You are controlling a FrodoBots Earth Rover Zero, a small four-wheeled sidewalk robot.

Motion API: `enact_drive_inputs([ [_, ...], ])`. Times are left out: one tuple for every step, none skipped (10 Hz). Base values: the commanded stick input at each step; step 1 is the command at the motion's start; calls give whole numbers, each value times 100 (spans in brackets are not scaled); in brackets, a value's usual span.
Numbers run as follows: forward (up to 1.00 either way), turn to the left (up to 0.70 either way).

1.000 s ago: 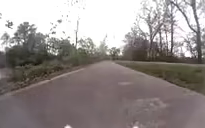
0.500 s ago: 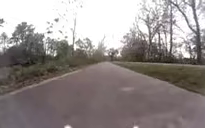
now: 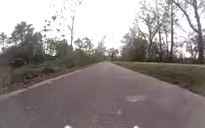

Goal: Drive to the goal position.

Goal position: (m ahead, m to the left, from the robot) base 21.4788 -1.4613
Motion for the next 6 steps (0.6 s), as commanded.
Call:
enact_drive_inputs([
  [100, 0],
  [100, 0],
  [100, 0],
  [100, 0],
  [100, 0],
  [100, 0],
])
